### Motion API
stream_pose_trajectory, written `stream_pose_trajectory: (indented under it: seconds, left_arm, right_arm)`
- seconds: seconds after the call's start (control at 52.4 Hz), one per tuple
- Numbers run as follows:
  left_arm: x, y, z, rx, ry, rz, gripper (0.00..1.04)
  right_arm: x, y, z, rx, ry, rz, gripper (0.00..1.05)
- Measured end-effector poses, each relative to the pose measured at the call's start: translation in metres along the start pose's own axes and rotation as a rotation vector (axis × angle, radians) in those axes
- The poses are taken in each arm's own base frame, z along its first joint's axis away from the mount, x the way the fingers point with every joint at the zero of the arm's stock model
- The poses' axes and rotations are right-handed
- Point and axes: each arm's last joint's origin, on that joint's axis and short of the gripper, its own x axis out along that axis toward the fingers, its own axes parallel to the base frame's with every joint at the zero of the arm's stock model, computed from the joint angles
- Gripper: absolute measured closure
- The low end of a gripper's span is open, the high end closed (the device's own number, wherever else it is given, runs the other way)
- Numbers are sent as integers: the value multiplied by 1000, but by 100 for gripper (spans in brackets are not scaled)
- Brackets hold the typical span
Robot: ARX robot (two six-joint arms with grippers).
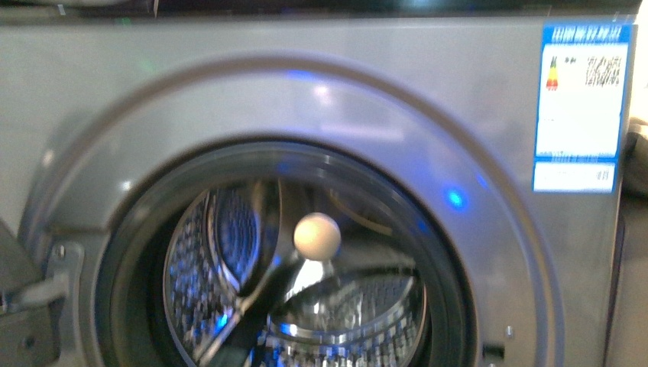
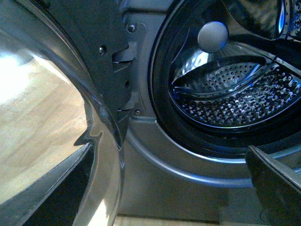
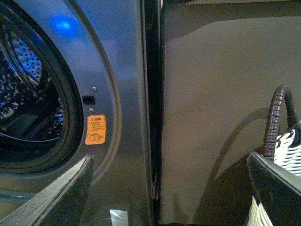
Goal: Put clothes into washing machine
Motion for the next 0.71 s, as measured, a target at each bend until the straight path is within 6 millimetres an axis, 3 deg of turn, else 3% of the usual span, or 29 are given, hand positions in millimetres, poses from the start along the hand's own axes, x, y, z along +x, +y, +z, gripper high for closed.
stream_pose_trajectory:
  seconds: [0.706]
  left_arm:
    - [0, 0, 0, 0, 0, 0, 7]
  right_arm:
    - [0, 0, 0, 0, 0, 0, 7]
